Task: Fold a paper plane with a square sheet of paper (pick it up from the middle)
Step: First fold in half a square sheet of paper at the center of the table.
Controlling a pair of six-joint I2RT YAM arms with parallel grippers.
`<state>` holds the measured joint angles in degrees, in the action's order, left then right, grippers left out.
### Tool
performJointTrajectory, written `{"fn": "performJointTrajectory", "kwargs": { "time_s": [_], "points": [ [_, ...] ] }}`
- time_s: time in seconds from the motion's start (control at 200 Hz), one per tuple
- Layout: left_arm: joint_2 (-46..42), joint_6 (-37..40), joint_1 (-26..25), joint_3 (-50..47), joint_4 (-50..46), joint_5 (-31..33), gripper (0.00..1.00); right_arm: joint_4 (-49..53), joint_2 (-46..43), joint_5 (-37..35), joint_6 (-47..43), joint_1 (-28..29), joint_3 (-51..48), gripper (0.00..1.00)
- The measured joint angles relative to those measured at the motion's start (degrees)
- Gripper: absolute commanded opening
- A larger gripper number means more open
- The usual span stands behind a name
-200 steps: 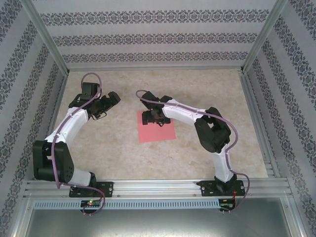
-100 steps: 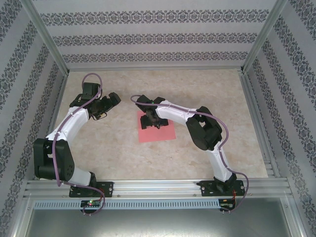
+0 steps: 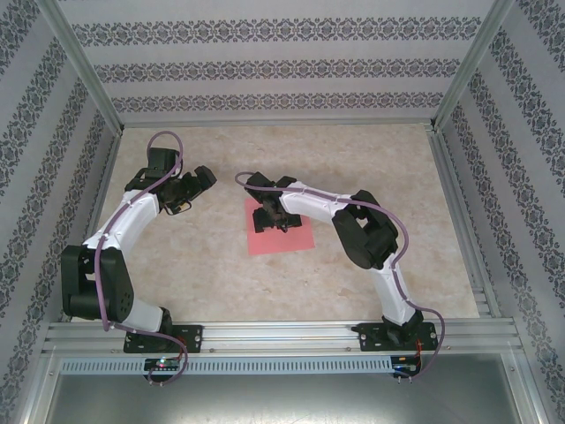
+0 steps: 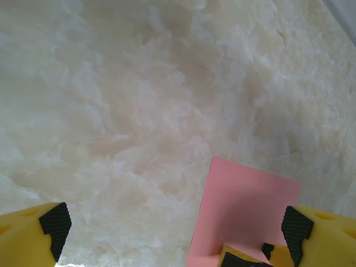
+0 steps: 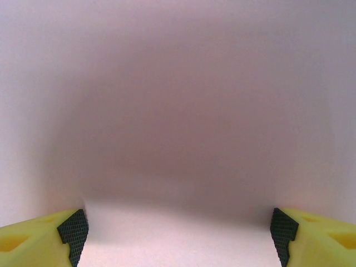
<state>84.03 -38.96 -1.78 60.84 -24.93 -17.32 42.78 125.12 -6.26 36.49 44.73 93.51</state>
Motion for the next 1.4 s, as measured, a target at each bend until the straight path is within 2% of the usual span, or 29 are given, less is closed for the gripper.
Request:
{"fn": "performJointTrajectory", "kwargs": {
  "time_s": [0.59, 0.694, 0.874, 0.934, 0.994, 1.249, 1.399],
  "points": [
    [-0.02, 0.00, 0.02, 0.00, -0.02, 0.00, 1.00, -3.10, -1.86, -0.37, -0.44, -0.63, -3.32, 0.79],
    [0.00, 0.00, 0.02, 0.00, -0.04, 0.00, 1.00, -3.26, -2.23, -0.39, -0.46, -0.74, -3.76, 0.69],
    [-0.02, -0.55, 0.02, -0.76, 0.26, -0.85, 1.00, -4.94, -3.61, 0.90, 0.02, -1.88, -5.68, 0.45],
    [-0.02, -1.18, 0.02, -2.16, 1.05, -2.19, 1.00, -6.86, -4.66, 2.86, 0.31, -2.27, -7.15, 0.36],
    [-0.02, -1.95, 0.02, -4.04, 2.23, -4.15, 1.00, -10.58, -6.23, 6.27, 1.09, -3.02, -9.70, 0.34],
    [0.15, -6.47, 0.02, -13.64, 15.10, -17.64, 0.99, -37.20, -15.32, 26.97, 10.40, -7.96, -24.83, 0.33],
    [0.15, -10.91, 0.02, -19.19, 25.73, -24.81, 0.96, -53.81, -16.33, 35.89, 18.69, -10.54, -29.27, 0.34]
  ]
}}
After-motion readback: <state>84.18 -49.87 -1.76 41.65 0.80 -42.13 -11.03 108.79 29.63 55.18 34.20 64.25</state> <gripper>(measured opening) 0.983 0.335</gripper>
